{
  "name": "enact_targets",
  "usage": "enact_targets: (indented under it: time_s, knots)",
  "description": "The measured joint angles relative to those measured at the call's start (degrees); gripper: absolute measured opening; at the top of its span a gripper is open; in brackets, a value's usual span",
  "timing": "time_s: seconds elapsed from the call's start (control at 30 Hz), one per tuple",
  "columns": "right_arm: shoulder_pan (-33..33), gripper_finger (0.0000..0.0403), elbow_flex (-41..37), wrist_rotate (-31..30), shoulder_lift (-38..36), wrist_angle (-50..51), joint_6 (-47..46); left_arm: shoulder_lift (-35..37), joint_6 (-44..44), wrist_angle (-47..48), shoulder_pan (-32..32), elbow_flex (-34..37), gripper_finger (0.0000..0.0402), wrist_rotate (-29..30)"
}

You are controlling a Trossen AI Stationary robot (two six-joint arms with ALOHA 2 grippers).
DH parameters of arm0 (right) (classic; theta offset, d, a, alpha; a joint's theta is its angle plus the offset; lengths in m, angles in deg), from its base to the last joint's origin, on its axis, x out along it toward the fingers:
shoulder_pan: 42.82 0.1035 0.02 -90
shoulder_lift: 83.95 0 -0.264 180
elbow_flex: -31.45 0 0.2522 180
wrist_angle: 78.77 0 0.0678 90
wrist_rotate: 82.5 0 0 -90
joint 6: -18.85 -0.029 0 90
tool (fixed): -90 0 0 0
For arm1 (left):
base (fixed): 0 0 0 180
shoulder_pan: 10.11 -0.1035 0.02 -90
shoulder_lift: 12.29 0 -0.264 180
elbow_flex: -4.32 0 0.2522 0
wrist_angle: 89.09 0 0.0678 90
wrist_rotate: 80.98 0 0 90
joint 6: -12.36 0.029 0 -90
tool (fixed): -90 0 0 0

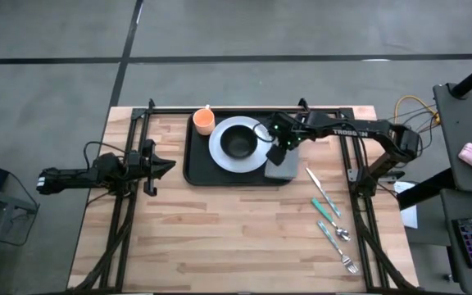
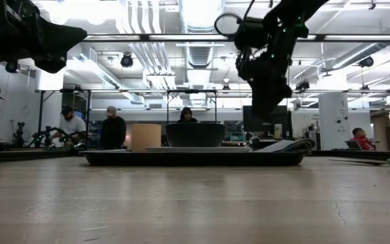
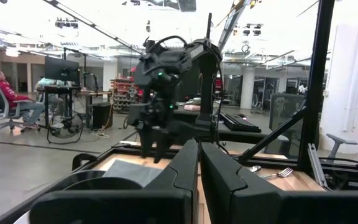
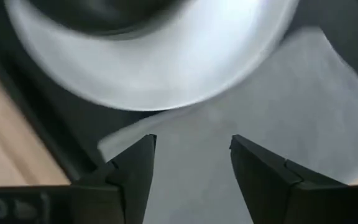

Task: Set up tray
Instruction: Put the gray napkin on the black serving tray to the right of the white plate

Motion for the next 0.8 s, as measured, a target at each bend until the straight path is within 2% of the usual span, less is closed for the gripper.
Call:
enact_targets:
  time_s: [0.17,0.23,0.5,0.7,0.8]
  knots:
    - [-3.36,0.0187,-1.79,0.07,0.00,-3.31,-16.70,0.00,0.00,0.00,0.02,0.00,0.0001,0.00]
    - [-3.79,0.0184,-2.63,0.32,0.00,-6.62,-20.10,-0.02,0.00,0.00,0.00,0.00,0.0001,0.02]
    - [-4.35,0.0180,-8.20,-4.85,0.61,-23.14,-19.48,-0.02,-0.02,0.00,0.02,0.00,0.0001,0.00]
    - [-5.90,0.0170,-9.08,-2.34,5.76,-25.82,-14.87,-0.01,0.00,0.00,0.02,0.00,0.0001,0.02]
    - [-6.08,0.0165,-6.90,-1.42,8.85,-25.82,-13.66,-0.02,-0.02,-0.01,0.02,0.00,0.0001,0.02]
